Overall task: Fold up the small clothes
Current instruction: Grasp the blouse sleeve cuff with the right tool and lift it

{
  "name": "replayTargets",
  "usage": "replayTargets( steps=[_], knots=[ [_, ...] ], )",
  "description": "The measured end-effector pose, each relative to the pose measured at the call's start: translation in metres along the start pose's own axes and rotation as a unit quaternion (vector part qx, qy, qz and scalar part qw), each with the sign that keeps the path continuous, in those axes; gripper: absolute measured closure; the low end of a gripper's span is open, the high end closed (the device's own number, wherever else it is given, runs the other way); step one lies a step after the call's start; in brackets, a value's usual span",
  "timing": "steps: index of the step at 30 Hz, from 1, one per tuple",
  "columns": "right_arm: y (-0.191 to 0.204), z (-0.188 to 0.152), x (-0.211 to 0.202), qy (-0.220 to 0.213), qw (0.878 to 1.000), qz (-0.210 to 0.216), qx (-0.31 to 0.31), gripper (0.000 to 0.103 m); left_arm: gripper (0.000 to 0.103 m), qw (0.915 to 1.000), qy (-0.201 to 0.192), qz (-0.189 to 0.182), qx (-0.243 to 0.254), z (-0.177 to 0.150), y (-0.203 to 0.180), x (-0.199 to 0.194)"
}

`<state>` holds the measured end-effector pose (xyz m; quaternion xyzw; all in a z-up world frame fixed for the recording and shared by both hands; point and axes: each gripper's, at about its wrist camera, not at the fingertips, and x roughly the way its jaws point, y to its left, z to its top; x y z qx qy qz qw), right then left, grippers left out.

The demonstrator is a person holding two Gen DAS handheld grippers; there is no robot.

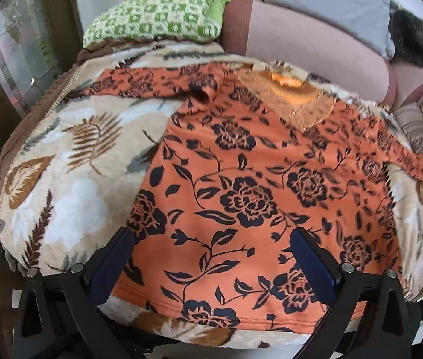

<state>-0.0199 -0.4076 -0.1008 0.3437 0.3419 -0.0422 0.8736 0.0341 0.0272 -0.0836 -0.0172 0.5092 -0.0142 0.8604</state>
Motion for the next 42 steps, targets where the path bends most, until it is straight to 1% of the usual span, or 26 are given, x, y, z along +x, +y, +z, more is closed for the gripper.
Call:
replayTargets(
  steps=[2, 4, 6, 8, 10, 12, 14, 15, 17, 19, 20, 21, 22, 23, 24, 25, 26, 29, 32, 33, 34, 35, 36, 37, 39, 42],
  knots=[
    [-0.042, 0.030, 0.002, -0.019, 0.998, 0.011, 0.050, 0.000, 0.000, 0.9999, 0.010, 0.001, 0.006, 0.000, -0.002, 0.013],
    [-0.087, 0.062, 0.008, -0.035, 0.993, 0.034, 0.111, 0.000, 0.000, 0.9996, 0.024, 0.006, 0.013, 0.001, -0.007, 0.028],
    [-0.133, 0.095, 0.016, -0.051, 0.981, 0.046, 0.180, 0.000, 0.000, 0.9991, 0.035, 0.011, 0.021, 0.004, -0.012, 0.040],
    [-0.172, 0.121, 0.026, -0.065, 0.969, 0.056, 0.230, 0.001, 0.000, 0.9985, 0.043, 0.017, 0.031, 0.006, -0.018, 0.054],
    [-0.203, 0.145, 0.034, -0.089, 0.960, 0.046, 0.263, 0.004, 0.000, 0.9980, 0.045, 0.021, 0.039, 0.011, -0.024, 0.065],
    [-0.231, 0.165, 0.046, -0.106, 0.948, 0.037, 0.296, 0.004, 0.000, 0.9976, 0.042, 0.024, 0.049, 0.019, -0.031, 0.076],
    [-0.250, 0.181, 0.060, -0.120, 0.940, 0.018, 0.319, 0.004, 0.000, 0.9972, 0.039, 0.027, 0.057, 0.029, -0.037, 0.086],
    [-0.257, 0.190, 0.067, -0.128, 0.937, 0.009, 0.326, 0.004, 0.000, 0.9973, 0.037, 0.027, 0.058, 0.032, -0.038, 0.088],
    [-0.263, 0.203, 0.077, -0.134, 0.938, -0.002, 0.318, 0.006, 0.000, 0.9975, 0.028, 0.026, 0.059, 0.041, -0.039, 0.097],
    [-0.260, 0.217, 0.089, -0.146, 0.941, -0.032, 0.305, 0.020, 0.000, 0.9978, 0.023, 0.026, 0.056, 0.048, -0.039, 0.107],
    [-0.259, 0.219, 0.094, -0.149, 0.940, -0.046, 0.304, 0.024, 0.000, 0.9979, 0.024, 0.025, 0.055, 0.049, -0.039, 0.113],
    [-0.260, 0.222, 0.101, -0.149, 0.938, -0.059, 0.307, 0.033, 0.000, 0.9978, 0.029, 0.026, 0.054, 0.050, -0.038, 0.122],
    [-0.264, 0.227, 0.111, -0.142, 0.938, -0.072, 0.308, 0.043, 0.000, 0.9977, 0.032, 0.027, 0.054, 0.051, -0.038, 0.128],
    [-0.269, 0.228, 0.120, -0.131, 0.937, -0.088, 0.312, 0.046, 0.000, 0.9973, 0.039, 0.031, 0.053, 0.050, -0.037, 0.138],
    [-0.273, 0.228, 0.126, -0.128, 0.934, -0.098, 0.319, 0.046, 0.000, 0.9972, 0.047, 0.031, 0.049, 0.048, -0.034, 0.146],
    [-0.278, 0.228, 0.131, -0.130, 0.929, -0.104, 0.330, 0.046, 0.000, 0.9976, 0.043, 0.028, 0.046, 0.046, -0.032, 0.147],
    [-0.282, 0.229, 0.134, -0.132, 0.926, -0.102, 0.338, 0.046, 0.000, 0.9983, 0.028, 0.024, 0.045, 0.045, -0.031, 0.145],
    [-0.287, 0.228, 0.139, -0.132, 0.925, -0.103, 0.341, 0.046, 0.000, 0.9980, 0.023, 0.020, 0.056, 0.042, -0.030, 0.146],
    [-0.288, 0.226, 0.136, -0.142, 0.921, -0.094, 0.351, 0.046, 0.000, 0.9980, 0.016, 0.006, 0.060, 0.039, -0.026, 0.145],
    [-0.287, 0.221, 0.131, -0.148, 0.918, -0.084, 0.358, 0.046, 0.000, 0.9979, 0.016, 0.003, 0.062, 0.040, -0.026, 0.146],
    [-0.284, 0.210, 0.122, -0.156, 0.915, -0.082, 0.364, 0.044, 0.000, 0.9978, 0.018, 0.001, 0.064, 0.040, -0.025, 0.146],
    [-0.282, 0.201, 0.113, -0.167, 0.908, -0.090, 0.373, 0.041, 0.000, 0.9976, 0.019, 0.000, 0.066, 0.041, -0.025, 0.146],
    [-0.282, 0.194, 0.107, -0.176, 0.903, -0.099, 0.379, 0.034, 0.000, 0.9976, 0.018, 0.000, 0.067, 0.041, -0.025, 0.147],
    [-0.284, 0.193, 0.107, -0.177, 0.905, -0.098, 0.375, 0.033, 0.000, 0.9975, 0.017, -0.001, 0.068, 0.041, -0.025, 0.147],
    [-0.288, 0.200, 0.116, -0.157, 0.912, -0.102, 0.365, 0.033, 0.000, 0.9973, 0.012, -0.002, 0.072, 0.041, -0.026, 0.147],
    [-0.293, 0.212, 0.127, -0.141, 0.912, -0.124, 0.365, 0.033, 0.000, 0.9973, 0.009, -0.008, 0.072, 0.040, -0.024, 0.148]
  ],
)
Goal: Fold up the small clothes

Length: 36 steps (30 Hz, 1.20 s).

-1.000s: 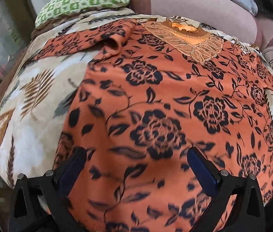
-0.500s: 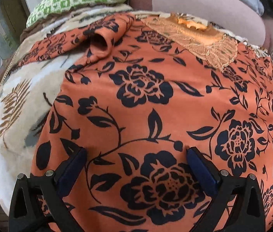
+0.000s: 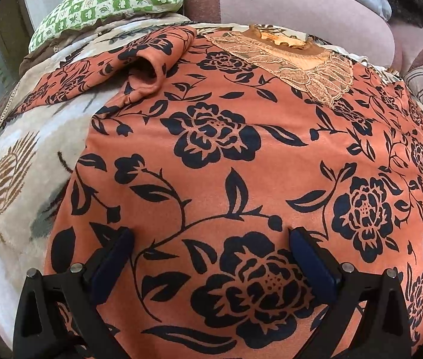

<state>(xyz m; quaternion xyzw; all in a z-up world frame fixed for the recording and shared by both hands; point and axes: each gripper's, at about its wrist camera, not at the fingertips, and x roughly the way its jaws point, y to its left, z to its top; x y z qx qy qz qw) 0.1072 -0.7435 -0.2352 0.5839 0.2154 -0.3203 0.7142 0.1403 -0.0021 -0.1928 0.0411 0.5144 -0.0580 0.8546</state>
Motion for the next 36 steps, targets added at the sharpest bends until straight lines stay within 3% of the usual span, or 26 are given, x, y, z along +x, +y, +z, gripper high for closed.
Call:
replayTargets(
  steps=[2, 3, 4, 7, 10, 14, 18, 19, 22, 25, 27, 29, 30, 31, 32, 34, 36],
  knots=[
    [0.011, 0.002, 0.010, 0.002, 1.000, -0.025, -0.019, 0.039, 0.000, 1.0000, -0.001, 0.000, 0.001, -0.001, 0.000, 0.000],
    [0.016, 0.002, 0.014, 0.008, 0.999, -0.033, -0.033, 0.058, 0.000, 1.0000, -0.002, 0.000, 0.001, -0.001, 0.000, 0.000],
    [0.023, 0.002, 0.019, 0.019, 0.997, -0.044, -0.054, 0.092, 0.000, 1.0000, -0.003, -0.003, 0.004, -0.002, 0.001, -0.001],
    [0.046, -0.006, 0.013, 0.007, 0.993, -0.049, -0.106, 0.092, 0.000, 0.9999, 0.001, -0.010, 0.009, -0.002, 0.002, -0.003],
    [0.084, -0.022, -0.006, -0.011, 0.986, -0.013, -0.166, 0.092, 0.000, 0.9997, 0.004, -0.025, 0.009, -0.001, 0.005, -0.006],
    [0.158, -0.078, -0.045, -0.028, 0.957, 0.044, -0.285, 0.092, 0.000, 0.9982, -0.017, -0.047, -0.033, -0.002, 0.021, -0.022],
    [0.236, -0.188, -0.081, -0.007, 0.910, 0.126, -0.395, 0.091, 0.000, 0.9947, -0.049, -0.049, -0.077, -0.006, 0.045, -0.046],
    [0.255, -0.230, -0.087, 0.009, 0.894, 0.148, -0.423, 0.091, 0.000, 0.9938, -0.060, -0.046, -0.081, -0.008, 0.052, -0.056],
    [0.290, -0.336, -0.086, 0.052, 0.862, 0.189, -0.468, 0.091, 0.000, 0.9930, -0.079, -0.035, -0.080, -0.017, 0.069, -0.075],
    [0.298, -0.449, -0.053, 0.118, 0.839, 0.191, -0.496, 0.088, 0.000, 0.9928, -0.086, -0.019, -0.081, -0.026, 0.087, -0.085],
    [0.291, -0.522, -0.024, 0.171, 0.803, 0.179, -0.542, 0.084, 0.000, 0.9920, -0.087, -0.013, -0.091, -0.034, 0.104, -0.090],
    [0.267, -0.596, 0.023, 0.285, 0.744, 0.111, -0.593, 0.054, 0.000, 0.9913, -0.078, -0.011, -0.105, -0.036, 0.117, -0.088],
    [0.259, -0.613, 0.039, 0.305, 0.731, 0.088, -0.604, 0.037, 0.000, 0.9905, -0.076, -0.013, -0.114, -0.037, 0.124, -0.089],
    [0.257, -0.620, 0.024, 0.252, 0.731, 0.114, -0.624, 0.033, 0.000, 0.9900, -0.077, -0.013, -0.118, -0.037, 0.127, -0.090],
    [0.256, -0.619, 0.017, 0.248, 0.733, 0.123, -0.621, 0.030, 0.000, 0.9888, -0.083, -0.014, -0.123, -0.036, 0.132, -0.092],
    [0.258, -0.601, 0.007, 0.288, 0.749, 0.167, -0.573, 0.017, 0.000, 0.9881, -0.088, -0.016, -0.125, -0.030, 0.134, -0.092],
    [0.257, -0.572, -0.003, 0.277, 0.763, 0.178, -0.557, 0.016, 0.000, 0.9884, -0.087, -0.030, -0.120, -0.013, 0.127, -0.087]
  ],
)
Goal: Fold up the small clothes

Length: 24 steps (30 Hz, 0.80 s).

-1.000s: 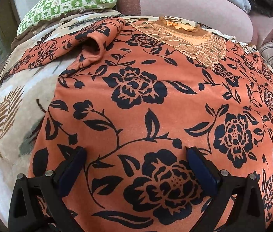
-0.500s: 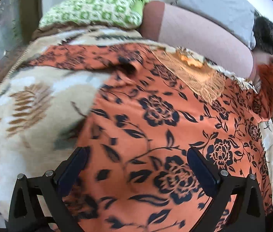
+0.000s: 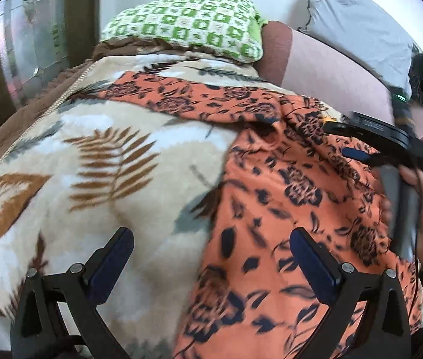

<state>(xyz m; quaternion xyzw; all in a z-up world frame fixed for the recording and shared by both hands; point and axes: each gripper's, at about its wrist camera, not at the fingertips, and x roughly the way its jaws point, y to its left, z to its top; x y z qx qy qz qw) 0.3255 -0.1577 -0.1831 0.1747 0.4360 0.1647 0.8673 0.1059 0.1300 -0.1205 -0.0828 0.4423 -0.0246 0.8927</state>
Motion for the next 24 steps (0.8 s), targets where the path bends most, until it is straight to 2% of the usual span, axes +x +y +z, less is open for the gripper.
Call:
replayTargets(
  steps=[4, 6, 8, 10, 13, 14, 16, 18, 19, 21, 22, 23, 24],
  knots=[
    [-0.066, -0.001, -0.049, -0.049, 0.995, 0.011, 0.086, 0.015, 0.000, 0.9991, -0.013, -0.023, 0.034, 0.030, -0.039, 0.010],
    [-0.097, 0.002, -0.063, -0.067, 0.989, 0.009, 0.131, 0.015, 0.000, 0.9962, -0.022, -0.017, 0.082, 0.053, -0.080, 0.024],
    [-0.126, -0.007, -0.078, -0.086, 0.982, 0.020, 0.169, 0.015, 0.000, 0.9923, -0.026, 0.002, 0.121, 0.077, -0.122, 0.043],
    [-0.150, -0.013, -0.081, -0.078, 0.977, 0.036, 0.198, 0.013, 0.000, 0.9871, -0.024, 0.012, 0.158, 0.101, -0.162, 0.068],
    [-0.177, -0.027, -0.074, -0.064, 0.969, 0.042, 0.234, 0.013, 0.000, 0.9821, -0.021, 0.055, 0.179, 0.131, -0.210, 0.110],
    [-0.186, -0.032, -0.071, -0.064, 0.964, 0.059, 0.251, 0.013, 0.000, 0.9814, -0.012, 0.075, 0.177, 0.138, -0.218, 0.127],
    [-0.198, -0.040, -0.071, -0.075, 0.958, 0.085, 0.262, 0.013, 0.000, 0.9781, 0.016, 0.119, 0.170, 0.143, -0.222, 0.157],
    [-0.198, -0.041, -0.069, -0.077, 0.957, 0.095, 0.262, 0.013, 0.018, 0.9700, 0.048, 0.169, 0.169, 0.139, -0.215, 0.188],
    [-0.199, -0.041, -0.069, -0.076, 0.958, 0.099, 0.258, 0.013, 0.034, 0.9698, 0.051, 0.177, 0.160, 0.137, -0.208, 0.190],
    [-0.202, -0.045, -0.072, -0.074, 0.959, 0.107, 0.250, 0.013, 0.035, 0.9839, 0.057, 0.149, 0.080, 0.131, -0.169, 0.185],
    [-0.203, -0.045, -0.074, -0.071, 0.960, 0.110, 0.246, 0.013, 0.035, 0.9915, 0.062, 0.113, 0.018, 0.124, -0.139, 0.179],
    [-0.204, -0.046, -0.076, -0.069, 0.961, 0.112, 0.242, 0.013, 0.036, 0.9937, 0.061, 0.094, -0.009, 0.119, -0.123, 0.175],
    [-0.203, -0.046, -0.075, -0.069, 0.962, 0.113, 0.239, 0.013, 0.038, 0.9950, 0.042, 0.083, -0.037, 0.114, -0.104, 0.165]
  ],
)
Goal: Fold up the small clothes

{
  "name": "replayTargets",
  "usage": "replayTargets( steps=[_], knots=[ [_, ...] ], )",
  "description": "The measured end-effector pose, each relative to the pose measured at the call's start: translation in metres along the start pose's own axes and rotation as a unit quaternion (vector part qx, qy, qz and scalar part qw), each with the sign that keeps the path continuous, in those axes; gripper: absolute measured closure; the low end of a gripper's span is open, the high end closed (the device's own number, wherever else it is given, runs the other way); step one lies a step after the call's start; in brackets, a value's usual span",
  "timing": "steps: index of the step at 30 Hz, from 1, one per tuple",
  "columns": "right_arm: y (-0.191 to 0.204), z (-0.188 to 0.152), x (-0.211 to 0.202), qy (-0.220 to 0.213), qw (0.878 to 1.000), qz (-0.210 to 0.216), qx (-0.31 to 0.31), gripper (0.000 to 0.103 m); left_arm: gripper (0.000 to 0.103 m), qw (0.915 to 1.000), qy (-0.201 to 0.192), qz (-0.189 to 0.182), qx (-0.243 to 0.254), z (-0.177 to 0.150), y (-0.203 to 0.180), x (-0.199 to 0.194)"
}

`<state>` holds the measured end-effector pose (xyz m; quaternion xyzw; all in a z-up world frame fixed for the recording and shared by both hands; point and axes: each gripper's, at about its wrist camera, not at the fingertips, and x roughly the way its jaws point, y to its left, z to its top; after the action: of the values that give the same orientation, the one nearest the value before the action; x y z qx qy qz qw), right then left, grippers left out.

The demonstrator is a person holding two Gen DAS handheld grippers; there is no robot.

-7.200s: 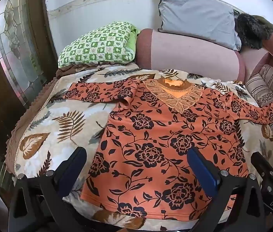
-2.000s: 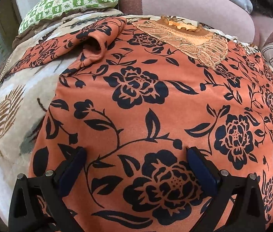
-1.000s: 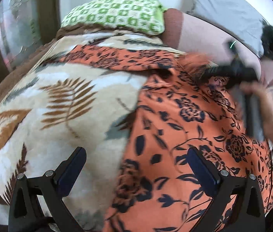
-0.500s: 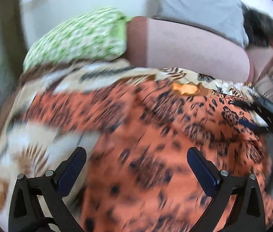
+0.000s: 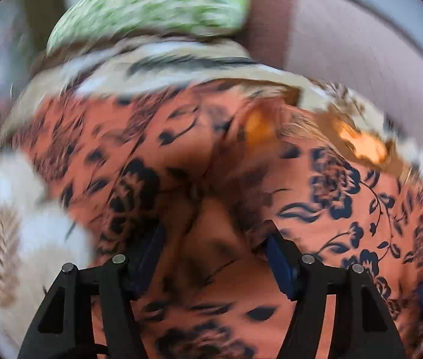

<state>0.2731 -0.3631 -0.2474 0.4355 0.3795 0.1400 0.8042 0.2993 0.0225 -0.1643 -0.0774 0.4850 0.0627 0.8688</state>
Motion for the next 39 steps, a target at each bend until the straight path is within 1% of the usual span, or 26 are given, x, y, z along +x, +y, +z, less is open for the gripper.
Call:
replayTargets(
  steps=[1, 3, 5, 6, 7, 8, 9, 10, 11, 12, 14, 15, 17, 18, 19, 23, 24, 25, 27, 30, 34, 35, 36, 37, 38, 39],
  knots=[
    [0.001, -0.001, 0.001, 0.000, 1.000, 0.000, -0.002, 0.013, 0.042, 0.9997, -0.010, -0.012, -0.016, -0.002, 0.014, -0.005],
    [-0.003, -0.004, -0.003, 0.000, 1.000, -0.004, -0.004, 0.013, 0.044, 0.9975, -0.002, -0.056, -0.044, 0.000, 0.032, -0.009],
    [0.000, -0.004, 0.001, 0.001, 1.000, -0.012, -0.005, 0.013, 0.044, 0.9963, 0.011, -0.070, -0.048, 0.004, 0.041, -0.017],
    [0.003, -0.002, 0.004, 0.004, 1.000, -0.018, -0.006, 0.013, 0.044, 0.9967, 0.005, -0.066, -0.048, 0.006, 0.045, -0.025],
    [0.004, -0.001, 0.006, 0.006, 1.000, -0.022, -0.007, 0.013, 0.042, 0.9971, -0.003, -0.060, -0.046, 0.006, 0.046, -0.032],
    [0.005, -0.001, 0.007, 0.008, 1.000, -0.025, -0.008, 0.013, 0.033, 0.9978, -0.020, -0.047, -0.042, 0.006, 0.057, -0.044],
    [0.006, -0.002, 0.008, 0.010, 1.000, -0.026, -0.008, 0.013, 0.029, 0.9979, -0.033, -0.033, -0.045, 0.005, 0.067, -0.052],
    [0.006, -0.001, 0.008, 0.011, 1.000, -0.027, -0.008, 0.013, 0.020, 0.9970, -0.049, -0.020, -0.057, 0.005, 0.086, -0.060],
    [0.007, -0.001, 0.009, 0.011, 1.000, -0.028, -0.007, 0.013, 0.017, 0.9943, -0.064, -0.023, -0.083, 0.004, 0.115, -0.069],
    [0.008, -0.002, 0.009, 0.011, 0.999, -0.031, -0.007, 0.013, 0.017, 0.9922, -0.067, -0.035, -0.099, 0.007, 0.133, -0.070],
    [0.011, -0.003, 0.011, 0.012, 0.999, -0.042, -0.015, 0.013, 0.017, 0.9836, -0.055, -0.089, -0.148, 0.012, 0.180, -0.065],
    [0.012, -0.004, 0.012, 0.011, 0.999, -0.046, -0.018, 0.013, 0.017, 0.9772, -0.044, -0.110, -0.176, 0.017, 0.205, -0.057],
    [0.016, -0.006, 0.013, 0.010, 0.998, -0.057, -0.024, 0.013, 0.017, 0.9636, -0.035, -0.139, -0.225, 0.027, 0.238, -0.042],
    [0.017, -0.007, 0.014, 0.008, 0.998, -0.061, -0.027, 0.013, 0.017, 0.9576, -0.031, -0.152, -0.243, 0.034, 0.243, -0.034],
    [0.017, -0.008, 0.014, 0.008, 0.998, -0.063, -0.028, 0.013, 0.017, 0.9419, -0.020, -0.185, -0.280, 0.042, 0.263, -0.020],
    [0.018, -0.009, 0.014, 0.010, 0.997, -0.069, -0.034, 0.013, 0.017, 0.9043, 0.003, -0.230, -0.360, 0.059, 0.295, 0.012],
    [0.018, -0.009, 0.015, 0.010, 0.997, -0.069, -0.036, 0.013, 0.017, 0.9009, 0.003, -0.236, -0.364, 0.063, 0.298, 0.016],
    [0.018, -0.009, 0.014, 0.010, 0.997, -0.070, -0.038, 0.013, 0.017, 0.9003, 0.001, -0.239, -0.364, 0.069, 0.299, 0.022],
    [0.019, -0.010, 0.014, 0.010, 0.997, -0.071, -0.042, 0.013, 0.017, 0.8995, 0.004, -0.229, -0.372, 0.077, 0.301, 0.036],
    [0.019, -0.010, 0.014, 0.010, 0.996, -0.071, -0.045, 0.013, 0.018, 0.8929, 0.004, -0.235, -0.384, 0.082, 0.309, 0.049],
    [0.018, -0.011, 0.012, 0.011, 0.996, -0.070, -0.050, 0.013, 0.019, 0.8884, 0.002, -0.232, -0.396, 0.094, 0.311, 0.063],
    [0.018, -0.011, 0.013, 0.011, 0.996, -0.071, -0.050, 0.013, 0.039, 0.8910, 0.002, -0.221, -0.396, 0.097, 0.314, 0.063],
    [0.019, -0.011, 0.013, 0.011, 0.996, -0.072, -0.051, 0.013, 0.064, 0.8996, 0.008, -0.197, -0.390, 0.102, 0.313, 0.065],
    [0.019, -0.011, 0.013, 0.011, 0.996, -0.074, -0.052, 0.013, 0.096, 0.9036, 0.032, -0.184, -0.386, 0.103, 0.314, 0.071],
    [0.019, -0.012, 0.013, 0.011, 0.996, -0.075, -0.053, 0.013, 0.099, 0.8994, 0.041, -0.183, -0.395, 0.100, 0.318, 0.073],
    [0.019, -0.012, 0.013, 0.011, 0.996, -0.076, -0.053, 0.013, 0.099, 0.8976, 0.038, -0.182, -0.399, 0.100, 0.320, 0.073]
  ],
)
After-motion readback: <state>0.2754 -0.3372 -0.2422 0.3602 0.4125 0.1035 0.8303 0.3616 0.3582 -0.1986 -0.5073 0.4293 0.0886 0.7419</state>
